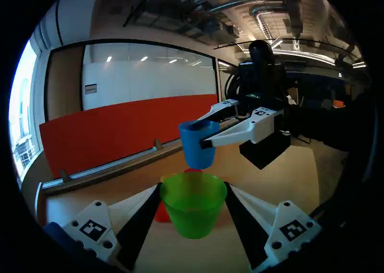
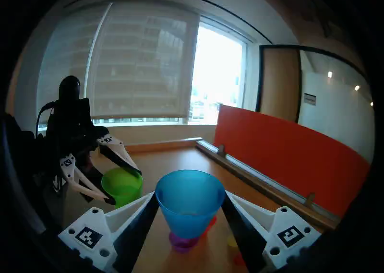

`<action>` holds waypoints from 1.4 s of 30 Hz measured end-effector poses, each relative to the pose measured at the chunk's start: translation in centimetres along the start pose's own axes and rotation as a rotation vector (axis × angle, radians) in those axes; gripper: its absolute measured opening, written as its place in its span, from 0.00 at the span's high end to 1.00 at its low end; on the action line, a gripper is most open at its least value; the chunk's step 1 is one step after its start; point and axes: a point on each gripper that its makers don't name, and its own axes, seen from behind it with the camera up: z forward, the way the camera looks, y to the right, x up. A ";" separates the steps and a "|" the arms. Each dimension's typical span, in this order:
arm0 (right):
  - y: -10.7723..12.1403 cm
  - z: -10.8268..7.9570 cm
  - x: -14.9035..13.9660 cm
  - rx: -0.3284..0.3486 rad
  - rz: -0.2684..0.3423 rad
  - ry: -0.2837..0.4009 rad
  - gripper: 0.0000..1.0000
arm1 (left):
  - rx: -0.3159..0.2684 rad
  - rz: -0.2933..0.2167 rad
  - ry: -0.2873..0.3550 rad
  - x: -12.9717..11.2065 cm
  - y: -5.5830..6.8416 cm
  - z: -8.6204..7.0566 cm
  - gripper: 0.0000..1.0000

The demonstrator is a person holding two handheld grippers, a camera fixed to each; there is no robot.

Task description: Pour water

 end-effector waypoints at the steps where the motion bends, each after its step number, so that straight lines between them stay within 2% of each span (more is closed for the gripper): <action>1: -0.1 -0.1 -0.4 0.001 0.003 -0.005 0.09 | -0.001 0.001 -0.006 -0.2 0.1 0.0 0.10; 30: -1.2 -2.9 -7.3 0.016 0.037 -0.110 0.09 | -0.019 0.013 -0.121 -5.2 1.3 0.3 0.10; 42: -1.8 -3.7 -10.4 0.024 0.029 -0.164 0.09 | -0.033 0.020 -0.171 -7.5 2.1 0.6 0.10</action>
